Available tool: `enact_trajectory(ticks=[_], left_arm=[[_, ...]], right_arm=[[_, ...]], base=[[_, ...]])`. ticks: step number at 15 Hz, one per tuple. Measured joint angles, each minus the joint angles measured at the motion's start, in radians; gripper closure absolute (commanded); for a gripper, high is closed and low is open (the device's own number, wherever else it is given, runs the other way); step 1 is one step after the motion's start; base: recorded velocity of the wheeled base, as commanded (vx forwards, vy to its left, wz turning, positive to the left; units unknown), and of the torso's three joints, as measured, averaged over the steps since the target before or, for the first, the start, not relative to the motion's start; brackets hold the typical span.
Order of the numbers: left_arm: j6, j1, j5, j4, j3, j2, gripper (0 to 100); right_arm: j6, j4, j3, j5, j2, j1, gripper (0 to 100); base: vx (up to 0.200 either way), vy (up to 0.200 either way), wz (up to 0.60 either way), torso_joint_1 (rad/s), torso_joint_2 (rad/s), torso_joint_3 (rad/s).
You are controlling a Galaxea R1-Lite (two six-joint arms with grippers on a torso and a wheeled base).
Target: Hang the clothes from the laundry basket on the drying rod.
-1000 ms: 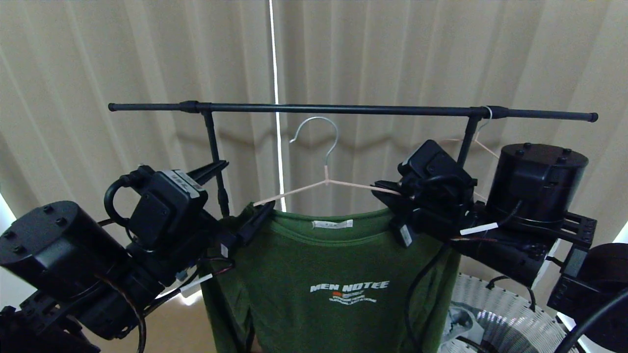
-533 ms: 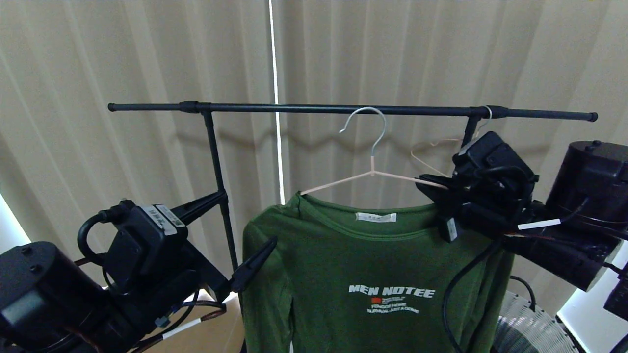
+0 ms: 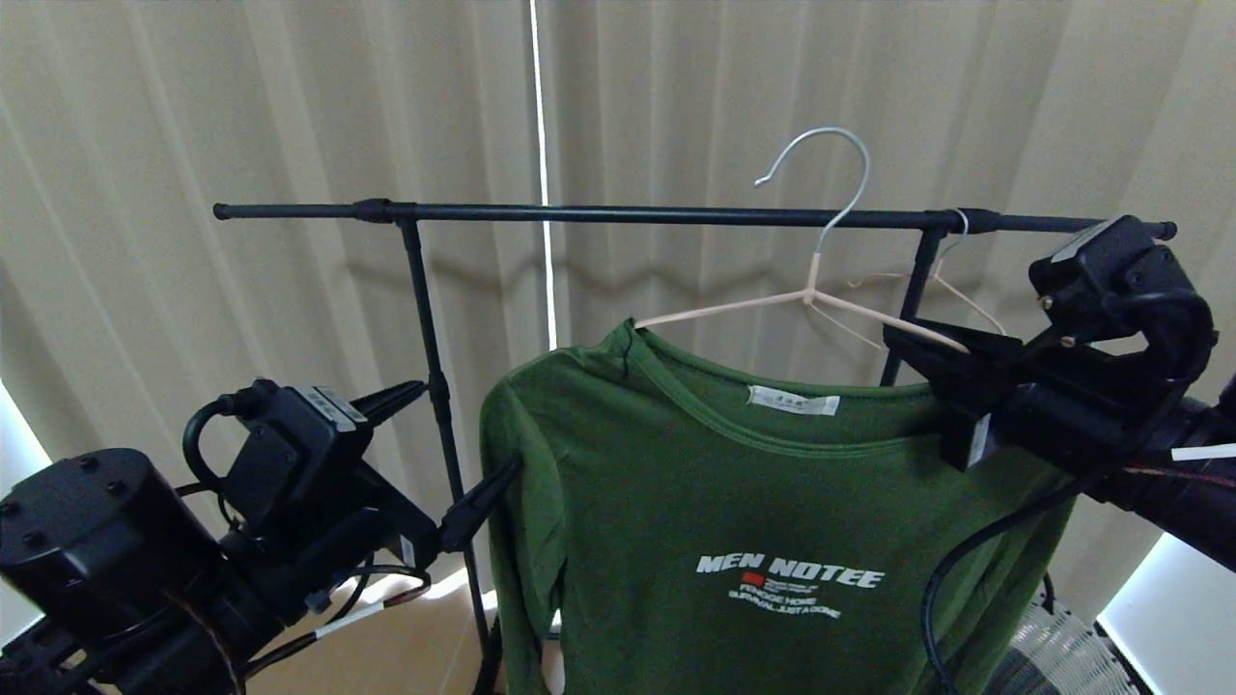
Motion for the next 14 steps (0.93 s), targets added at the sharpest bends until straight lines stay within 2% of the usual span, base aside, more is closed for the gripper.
enact_trajectory(ticks=[6, 7, 11, 14], left_arm=[[0.001, 0.004, -0.023, -0.006, -0.011, 0.042, 0], [0.001, 0.004, -0.023, -0.005, -0.011, 0.046, 100], [0.009, 0.004, -0.022, -0.007, 0.014, 0.052, 100], [0.02, -0.008, -0.021, -0.04, 0.078, 0.05, 100]], right_arm=[[0.026, 0.0, 0.001, 0.001, -0.031, 0.0, 100], [0.026, 0.0, 0.001, 0.002, -0.034, -0.001, 100], [0.033, 0.002, 0.001, 0.001, -0.046, 0.0, 100], [0.039, 0.011, 0.001, -0.007, -0.053, -0.002, 100]], base=[[0.0, 0.0, 0.0, 0.0, 0.0, 0.0], [0.0, 0.0, 0.0, 0.0, 0.0, 0.0], [0.0, 0.0, 0.0, 0.0, 0.0, 0.0], [0.0, 0.0, 0.0, 0.0, 0.0, 0.0]])
